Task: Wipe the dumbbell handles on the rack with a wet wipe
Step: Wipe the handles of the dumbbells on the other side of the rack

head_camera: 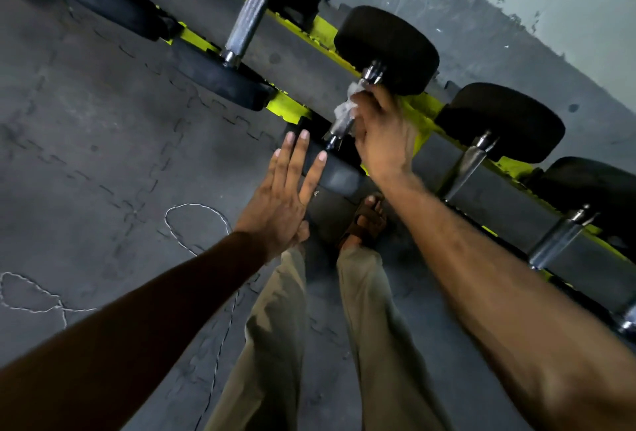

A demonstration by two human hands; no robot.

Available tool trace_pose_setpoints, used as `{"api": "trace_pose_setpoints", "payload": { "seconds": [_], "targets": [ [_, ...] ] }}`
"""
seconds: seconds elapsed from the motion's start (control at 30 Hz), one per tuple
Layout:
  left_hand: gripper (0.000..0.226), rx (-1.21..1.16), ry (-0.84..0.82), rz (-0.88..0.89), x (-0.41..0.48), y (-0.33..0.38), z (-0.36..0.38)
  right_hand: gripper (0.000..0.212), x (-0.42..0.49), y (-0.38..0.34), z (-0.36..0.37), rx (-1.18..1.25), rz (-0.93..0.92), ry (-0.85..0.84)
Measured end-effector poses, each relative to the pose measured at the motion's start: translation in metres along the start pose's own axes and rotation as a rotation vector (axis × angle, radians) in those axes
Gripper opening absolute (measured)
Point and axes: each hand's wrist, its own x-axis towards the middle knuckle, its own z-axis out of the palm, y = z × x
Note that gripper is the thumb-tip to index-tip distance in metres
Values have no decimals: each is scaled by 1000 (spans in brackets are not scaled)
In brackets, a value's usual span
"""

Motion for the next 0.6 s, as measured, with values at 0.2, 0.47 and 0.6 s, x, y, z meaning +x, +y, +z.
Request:
{"api": "trace_pose_setpoints", "payload": {
  "seconds": [0.2,0.47,0.6],
  "targets": [
    [115,16,-12,-12,-3,1,-2,29,19,13,-6,-167,-311,-229],
    [118,30,-20,-39,0,4,-6,30,74,-24,-23,-351,-182,-667],
    [117,11,-16,-41,0,5,-4,39,68,-54,-7,-290,-243,-1002]
  ]
}}
